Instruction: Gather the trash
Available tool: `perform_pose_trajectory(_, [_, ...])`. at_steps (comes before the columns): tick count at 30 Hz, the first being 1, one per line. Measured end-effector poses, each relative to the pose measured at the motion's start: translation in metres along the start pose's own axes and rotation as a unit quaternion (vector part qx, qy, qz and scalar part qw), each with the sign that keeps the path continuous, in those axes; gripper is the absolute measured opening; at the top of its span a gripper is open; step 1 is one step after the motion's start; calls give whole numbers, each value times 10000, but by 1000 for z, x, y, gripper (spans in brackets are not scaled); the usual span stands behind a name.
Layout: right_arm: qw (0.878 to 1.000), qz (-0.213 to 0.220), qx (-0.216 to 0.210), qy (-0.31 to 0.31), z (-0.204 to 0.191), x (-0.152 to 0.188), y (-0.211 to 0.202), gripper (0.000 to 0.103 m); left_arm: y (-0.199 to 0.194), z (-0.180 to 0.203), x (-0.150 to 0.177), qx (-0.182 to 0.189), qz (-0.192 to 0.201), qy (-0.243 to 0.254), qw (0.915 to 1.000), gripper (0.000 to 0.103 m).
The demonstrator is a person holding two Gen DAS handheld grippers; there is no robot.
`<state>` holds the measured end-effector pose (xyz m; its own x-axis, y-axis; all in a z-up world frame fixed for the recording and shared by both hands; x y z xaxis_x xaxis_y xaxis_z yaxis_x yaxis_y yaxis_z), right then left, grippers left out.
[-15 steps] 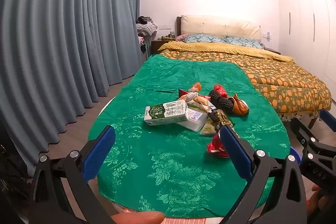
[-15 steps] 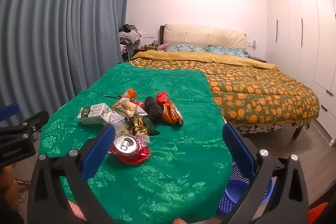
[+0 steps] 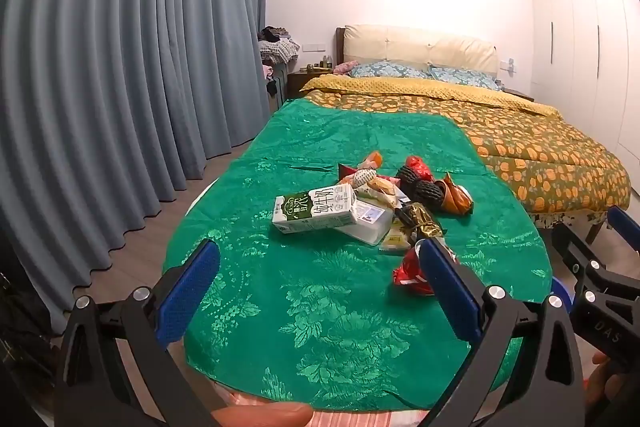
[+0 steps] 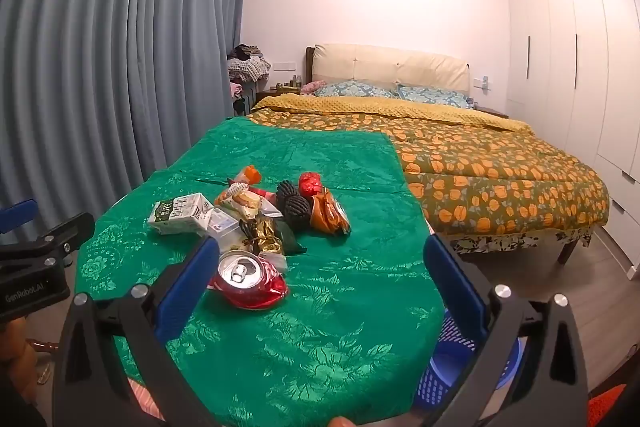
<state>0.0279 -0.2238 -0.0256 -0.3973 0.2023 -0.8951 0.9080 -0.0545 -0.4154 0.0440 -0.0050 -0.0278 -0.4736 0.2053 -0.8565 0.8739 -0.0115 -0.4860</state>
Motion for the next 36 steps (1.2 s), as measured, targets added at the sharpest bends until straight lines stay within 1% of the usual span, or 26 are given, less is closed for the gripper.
perform_pose_trajectory(1, [10000, 0, 3, -6, 0, 0, 0, 99, -5, -1, 5, -13, 11, -24, 10000, 99])
perform_pose_trajectory(36, [10000, -16, -1, -6, -1, 3, 1, 99, -3, -3, 3, -2, -26, -30, 10000, 99])
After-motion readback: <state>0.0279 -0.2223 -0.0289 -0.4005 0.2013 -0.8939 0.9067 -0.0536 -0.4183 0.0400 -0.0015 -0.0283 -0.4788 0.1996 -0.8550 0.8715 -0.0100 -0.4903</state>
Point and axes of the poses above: each gripper's, at about its wrist camera, not at the fingertips, and y roughly the way its jaws point, z to its right, x to its underside, the point moved 5 cm from there along y, roughly the way its jaws point, and after that the axes turned 8 degrees about y, right-handed, at the moved point
